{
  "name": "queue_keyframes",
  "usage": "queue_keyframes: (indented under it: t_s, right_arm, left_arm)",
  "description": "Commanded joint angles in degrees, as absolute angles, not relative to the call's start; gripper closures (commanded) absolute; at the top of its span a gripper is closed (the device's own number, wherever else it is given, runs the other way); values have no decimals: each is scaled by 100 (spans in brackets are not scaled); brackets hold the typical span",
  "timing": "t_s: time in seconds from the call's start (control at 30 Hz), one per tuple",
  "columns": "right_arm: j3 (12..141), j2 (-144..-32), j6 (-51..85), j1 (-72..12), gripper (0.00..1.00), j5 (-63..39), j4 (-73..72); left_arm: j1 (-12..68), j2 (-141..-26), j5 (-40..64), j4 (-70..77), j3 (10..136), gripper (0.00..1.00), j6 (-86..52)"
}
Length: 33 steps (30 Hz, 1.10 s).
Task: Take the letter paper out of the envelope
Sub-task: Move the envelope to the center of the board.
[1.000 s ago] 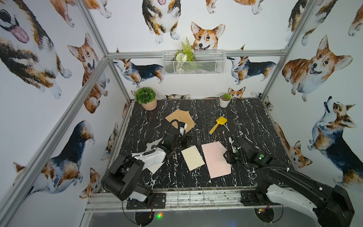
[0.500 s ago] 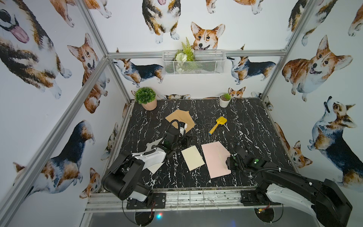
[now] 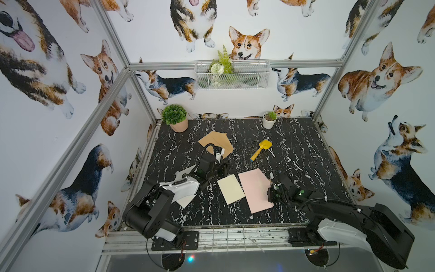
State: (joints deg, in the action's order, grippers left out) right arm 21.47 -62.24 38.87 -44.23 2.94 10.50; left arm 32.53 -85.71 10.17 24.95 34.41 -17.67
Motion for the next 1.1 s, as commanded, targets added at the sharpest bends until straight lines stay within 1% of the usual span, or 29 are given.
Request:
queue_keyframes:
  t_s: [0.0, 0.13, 0.2, 0.3, 0.37, 0.47, 0.53, 0.6, 0.77, 0.97, 1.07]
  right_arm:
    - [2008, -5808, 3855, -4375, 100, 444, 930]
    - [2026, -5505, 3572, -4092, 100, 111, 1093]
    - [2370, -5560, 3174, -3624, 100, -183, 1608]
    - [2689, -5633, 2717, -3090, 100, -333, 2002]
    - [2784, -5569, 2499, -2537, 100, -576, 2005]
    - [2687, -5370, 2435, -1719, 100, -1298, 1597]
    - [2705, -5302, 2441, -1394, 100, -1449, 1525]
    - [2746, -5330, 2444, -1192, 100, -1615, 1445]
    - [2872, -5709, 2488, -923, 100, -1645, 1250]
    - [2808, -5979, 2568, -98, 100, -2002, 897]
    - [2827, -5885, 2514, 192, 100, -1856, 879]
  left_arm:
    - [3261, -8586, 1042, 2671, 3472, 51, -1711]
    - [3264, -8596, 1069, 2689, 3472, 51, -1731]
    - [3269, -8595, 1065, 2698, 3463, 51, -1731]
    - [3270, -8586, 1067, 2698, 3463, 51, -1714]
    - [3270, -8570, 1048, 2699, 3454, 51, -1705]
    - [3270, -8544, 1025, 2682, 3445, 51, -1670]
    - [3270, -8543, 1011, 2683, 3437, 52, -1652]
    - [3270, -8543, 1010, 2677, 3445, 52, -1652]
    - [3270, -8543, 1044, 2672, 3454, 52, -1652]
    - [3270, -8519, 1011, 2655, 3445, 52, -1639]
    - [3270, -8532, 1011, 2655, 3456, 52, -1636]
